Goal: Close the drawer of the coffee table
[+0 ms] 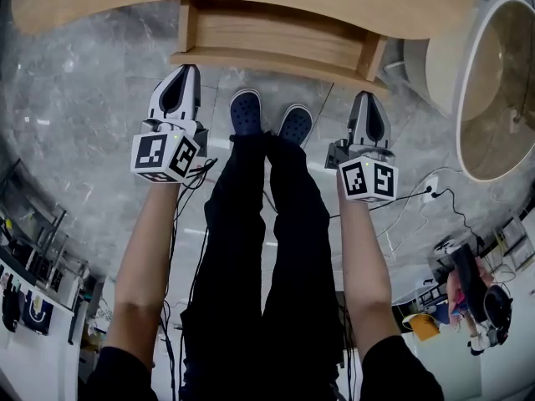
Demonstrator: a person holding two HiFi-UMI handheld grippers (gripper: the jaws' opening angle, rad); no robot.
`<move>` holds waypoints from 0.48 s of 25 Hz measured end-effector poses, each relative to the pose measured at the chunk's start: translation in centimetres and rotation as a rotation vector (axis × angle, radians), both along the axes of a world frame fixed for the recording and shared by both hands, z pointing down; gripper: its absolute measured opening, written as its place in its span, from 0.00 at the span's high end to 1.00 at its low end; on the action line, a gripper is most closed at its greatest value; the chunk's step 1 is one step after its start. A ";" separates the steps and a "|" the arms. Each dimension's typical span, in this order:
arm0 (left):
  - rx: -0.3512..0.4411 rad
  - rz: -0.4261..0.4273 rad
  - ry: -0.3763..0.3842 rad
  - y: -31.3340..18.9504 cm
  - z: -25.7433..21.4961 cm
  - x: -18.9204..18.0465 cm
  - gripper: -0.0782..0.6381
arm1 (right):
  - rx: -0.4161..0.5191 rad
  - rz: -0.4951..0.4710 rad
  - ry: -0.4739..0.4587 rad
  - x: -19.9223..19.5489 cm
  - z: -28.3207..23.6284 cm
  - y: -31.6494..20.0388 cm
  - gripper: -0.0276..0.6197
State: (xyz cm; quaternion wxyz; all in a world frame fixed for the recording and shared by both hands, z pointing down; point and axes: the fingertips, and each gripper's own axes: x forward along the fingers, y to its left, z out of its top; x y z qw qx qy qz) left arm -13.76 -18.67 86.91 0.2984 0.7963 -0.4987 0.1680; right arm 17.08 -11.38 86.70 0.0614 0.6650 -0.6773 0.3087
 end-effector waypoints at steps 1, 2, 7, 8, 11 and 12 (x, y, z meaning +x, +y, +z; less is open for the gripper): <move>0.001 0.003 -0.001 -0.2 -0.1 0.0 0.86 | -0.002 0.004 0.002 0.0 -0.1 -0.2 0.92; 0.003 0.008 -0.003 -0.4 -0.1 0.0 0.86 | -0.003 0.006 0.005 0.0 -0.1 -0.4 0.92; 0.007 0.029 -0.007 -1.8 -0.1 0.2 0.86 | -0.002 0.012 0.016 0.2 0.0 -1.7 0.92; 0.008 0.030 -0.007 -2.1 -0.2 0.3 0.86 | -0.003 0.013 0.016 0.3 -0.1 -2.1 0.92; 0.007 0.028 -0.005 -2.6 -0.3 0.5 0.86 | -0.006 0.014 0.016 0.4 -0.1 -2.4 0.92; 0.007 0.026 -0.004 -2.6 -0.3 0.5 0.86 | -0.007 0.012 0.017 0.4 -0.1 -2.4 0.92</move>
